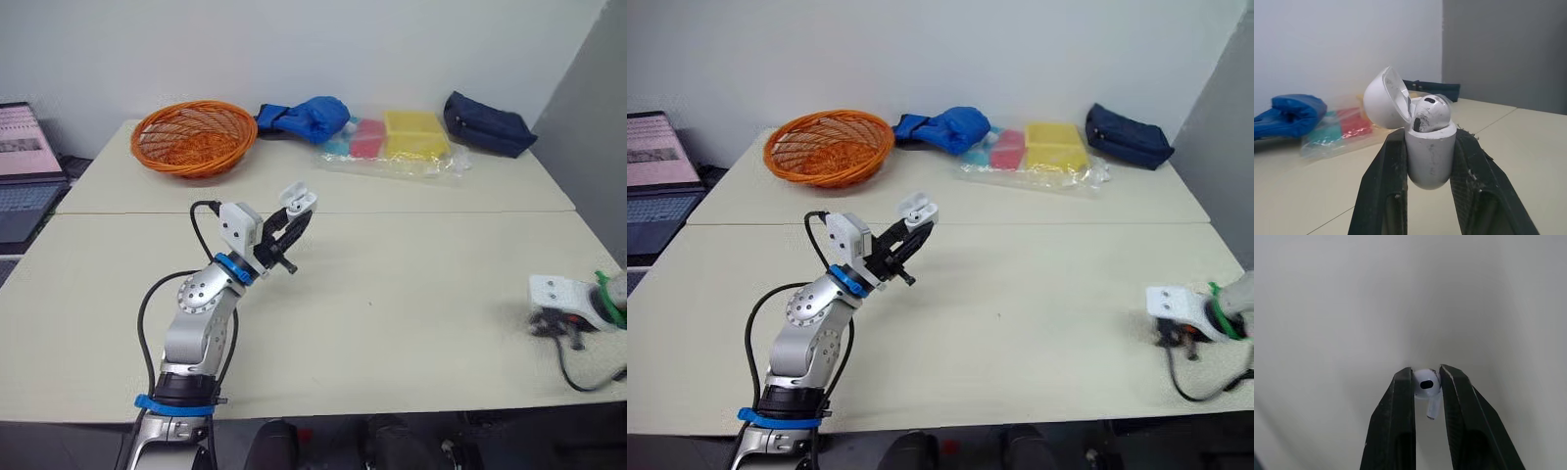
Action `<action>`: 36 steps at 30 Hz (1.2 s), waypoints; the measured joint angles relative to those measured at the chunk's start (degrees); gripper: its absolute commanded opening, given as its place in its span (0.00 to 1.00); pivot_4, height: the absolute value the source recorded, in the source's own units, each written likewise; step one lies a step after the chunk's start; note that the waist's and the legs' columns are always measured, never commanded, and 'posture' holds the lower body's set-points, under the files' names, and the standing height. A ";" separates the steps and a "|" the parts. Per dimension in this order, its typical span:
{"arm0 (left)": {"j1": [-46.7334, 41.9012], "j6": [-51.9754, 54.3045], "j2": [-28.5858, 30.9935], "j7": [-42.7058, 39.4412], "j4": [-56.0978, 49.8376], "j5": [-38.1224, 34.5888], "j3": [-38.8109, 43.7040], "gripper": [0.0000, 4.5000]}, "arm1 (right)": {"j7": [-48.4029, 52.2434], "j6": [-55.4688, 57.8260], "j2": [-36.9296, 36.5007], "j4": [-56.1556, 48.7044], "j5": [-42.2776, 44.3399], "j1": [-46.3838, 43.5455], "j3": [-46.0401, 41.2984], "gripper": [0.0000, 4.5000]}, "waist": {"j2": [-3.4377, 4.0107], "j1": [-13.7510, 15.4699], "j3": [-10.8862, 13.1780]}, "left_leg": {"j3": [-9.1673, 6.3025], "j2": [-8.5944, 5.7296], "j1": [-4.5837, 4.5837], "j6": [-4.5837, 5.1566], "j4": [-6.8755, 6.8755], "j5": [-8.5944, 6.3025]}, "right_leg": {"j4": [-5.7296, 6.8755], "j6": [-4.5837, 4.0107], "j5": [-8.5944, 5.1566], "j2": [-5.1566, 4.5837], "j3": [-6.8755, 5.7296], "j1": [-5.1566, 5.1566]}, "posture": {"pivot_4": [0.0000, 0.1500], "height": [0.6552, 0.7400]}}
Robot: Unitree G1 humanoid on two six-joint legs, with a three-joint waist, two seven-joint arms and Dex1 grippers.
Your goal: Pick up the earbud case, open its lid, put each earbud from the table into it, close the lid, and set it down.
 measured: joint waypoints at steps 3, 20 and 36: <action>-0.78 -0.28 -0.58 -0.12 0.38 -0.01 -0.60 0.17 | -5.55 12.31 11.27 -10.47 9.83 -6.68 -3.55 0.09 | 0.06 -0.44 0.04 | -0.26 0.03 -0.03 0.00 -0.07 0.01 | 0.06 -0.06 0.06 0.13 -0.10 -0.07 | 1.00 1.00; -2.62 0.28 -3.09 -3.75 1.33 -3.02 -2.13 0.17 | -42.40 21.52 45.64 -20.55 25.77 -22.77 -12.29 0.09 | -0.04 1.10 -0.03 | 0.10 -0.11 -1.11 -0.08 -0.05 -0.06 | -0.13 -0.03 0.14 -0.16 -0.05 -0.96 | 1.00 1.00; -3.32 0.39 -4.05 -4.15 1.33 -3.29 -3.20 0.17 | -44.46 15.13 46.59 -18.89 23.85 -15.84 -6.52 0.09 | -0.04 0.87 -0.03 | -0.02 0.03 -1.06 -0.07 -0.05 -0.05 | -0.08 0.06 0.08 0.04 -0.06 -0.96 | 1.00 1.00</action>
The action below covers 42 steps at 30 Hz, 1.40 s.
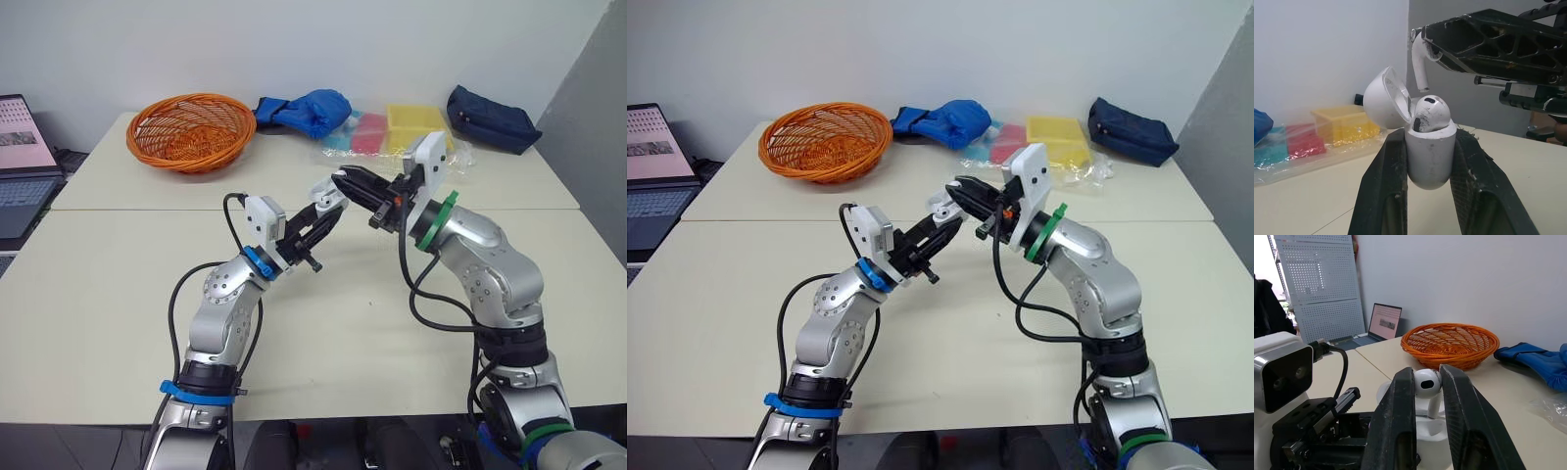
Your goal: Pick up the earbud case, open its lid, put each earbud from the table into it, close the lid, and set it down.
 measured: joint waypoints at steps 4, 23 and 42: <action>-0.04 0.04 0.05 -0.20 0.11 0.02 -0.02 0.17 | 0.06 -0.25 -0.58 0.02 -0.13 0.90 0.02 0.09 | 0.00 0.00 0.00 | 0.01 0.00 0.00 0.00 0.00 0.00 | 0.00 0.01 -0.01 0.00 0.02 0.00 | 1.00 1.00; -0.15 0.06 0.00 -0.66 0.63 0.01 -0.02 0.17 | -0.05 -0.47 -1.34 0.41 -1.21 1.67 1.87 0.09 | 0.00 0.00 0.00 | 0.00 0.00 0.00 0.00 0.00 0.00 | -0.01 0.05 -0.03 0.00 0.01 0.00 | 1.00 1.00; -0.17 0.01 -0.04 -0.57 0.63 0.02 -0.01 0.17 | 1.34 0.61 -3.20 -0.15 2.21 1.71 0.31 0.46 | 0.00 0.00 0.00 | 0.01 -0.01 -0.01 0.00 0.00 0.00 | -0.03 0.05 -0.03 -0.01 0.01 0.00 | 1.00 1.00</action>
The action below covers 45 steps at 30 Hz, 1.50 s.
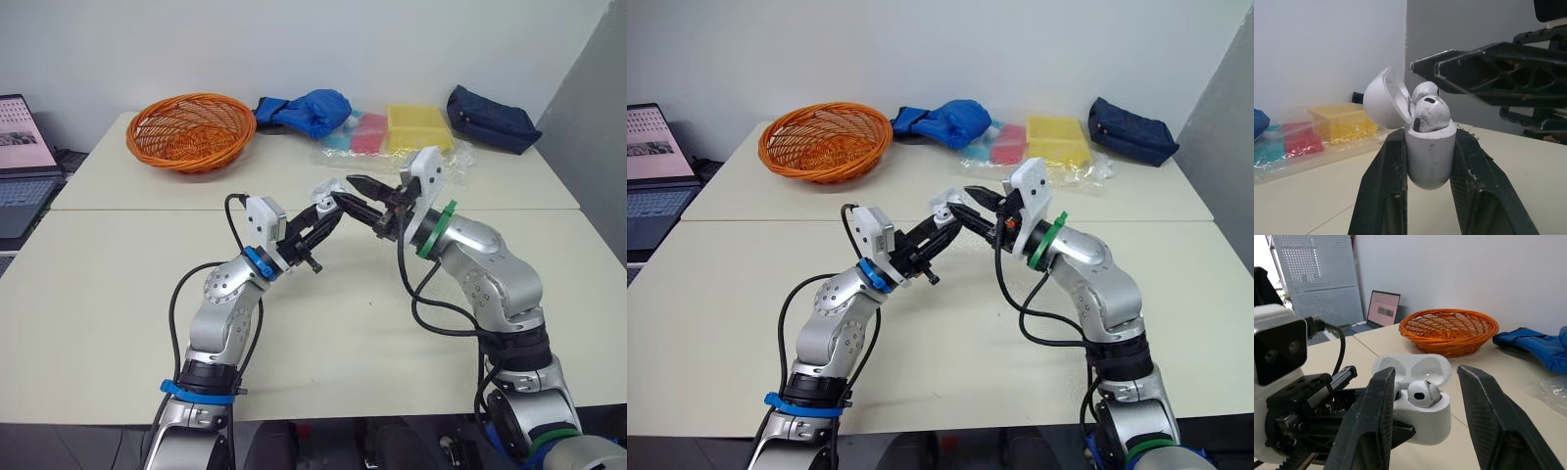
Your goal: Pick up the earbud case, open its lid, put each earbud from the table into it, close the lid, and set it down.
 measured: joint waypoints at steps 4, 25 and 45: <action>-0.09 -0.05 0.08 -0.16 0.04 0.00 0.04 0.17 | 1.68 3.46 -3.49 -3.62 5.04 0.57 -3.26 0.46 | 0.00 0.00 0.00 | 0.00 0.00 0.00 0.00 0.00 0.00 | -0.01 0.00 0.00 0.00 0.00 0.00 | 1.00 1.00; 0.02 0.09 2.47 -8.94 -1.44 -0.27 -4.10 0.17 | 5.65 15.78 -11.33 17.44 4.50 -15.39 -0.25 0.00 | 0.03 -0.25 0.02 | 0.08 0.04 -0.03 0.02 -0.06 -0.01 | -0.01 -0.05 -0.02 0.05 0.08 -0.12 | 1.00 1.00; 0.03 0.49 2.18 -7.38 -0.46 -0.03 -4.43 0.17 | 10.17 21.45 -14.45 4.17 3.75 -14.50 3.34 0.00 | 0.03 -0.02 0.02 | 0.06 0.02 -0.07 0.02 -0.06 -0.01 | -0.04 -0.04 -0.02 0.00 0.04 -0.12 | 1.00 1.00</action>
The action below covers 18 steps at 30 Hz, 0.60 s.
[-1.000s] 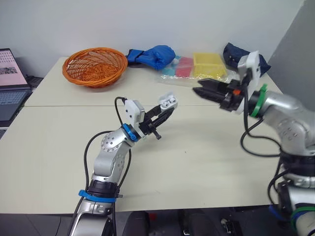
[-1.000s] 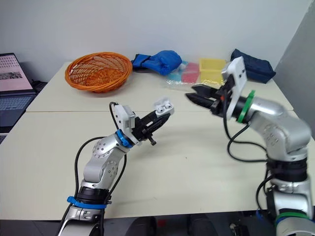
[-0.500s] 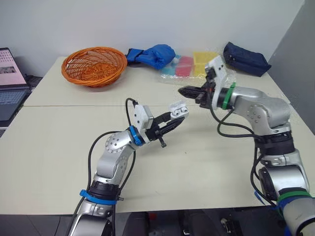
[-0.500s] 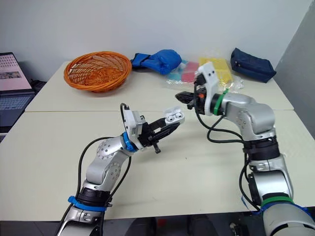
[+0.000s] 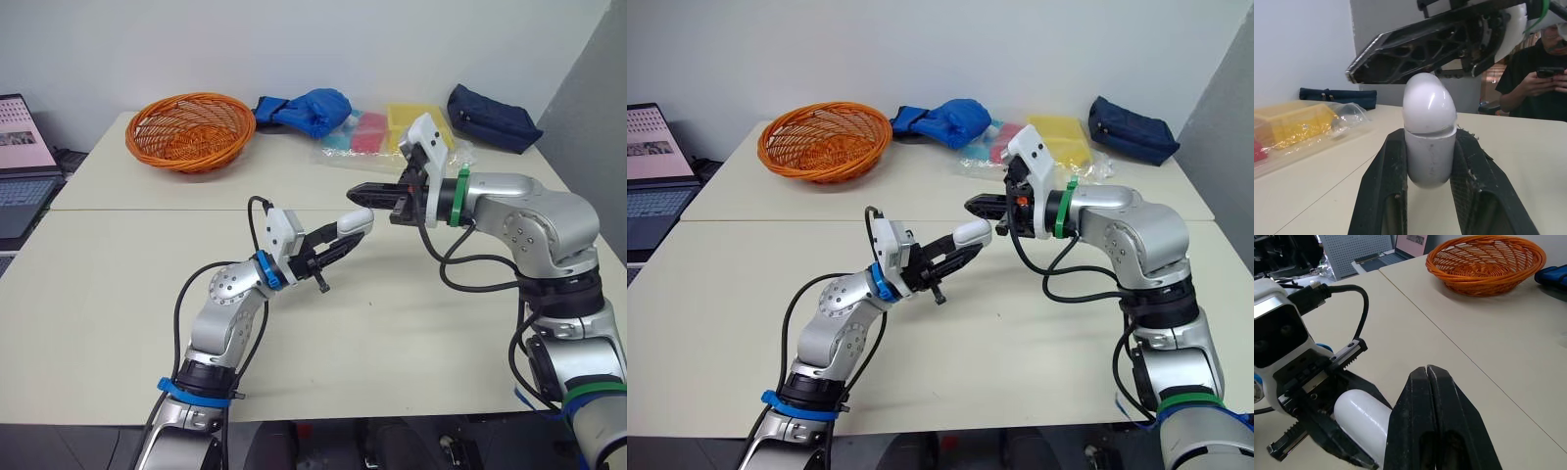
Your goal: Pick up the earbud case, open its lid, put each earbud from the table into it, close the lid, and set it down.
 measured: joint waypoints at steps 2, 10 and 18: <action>-0.30 0.30 -0.19 0.34 0.91 -0.02 0.23 0.17 | 0.08 -2.48 -1.03 -1.73 -1.70 1.15 0.96 0.00 | 0.00 -0.01 0.00 | 0.01 0.00 0.00 0.00 0.00 0.00 | 0.00 0.00 0.00 0.00 0.01 0.00 | 1.00 1.00; -0.96 0.90 -0.59 0.91 2.80 0.04 0.48 0.17 | -4.82 -10.36 1.35 -9.53 -7.37 8.16 3.52 0.00 | 0.00 -0.07 0.00 | -0.04 0.00 0.01 0.00 0.00 0.00 | 0.03 0.00 0.00 0.02 -0.02 0.01 | 1.00 1.00; -3.20 2.59 0.35 0.65 3.50 -0.30 0.57 0.17 | -5.99 -13.70 2.52 -7.91 -6.26 9.89 -2.42 0.08 | 0.00 -0.02 0.00 | -0.01 -0.01 0.02 0.00 0.04 0.00 | 0.03 0.01 0.00 0.01 -0.01 0.02 | 1.00 1.00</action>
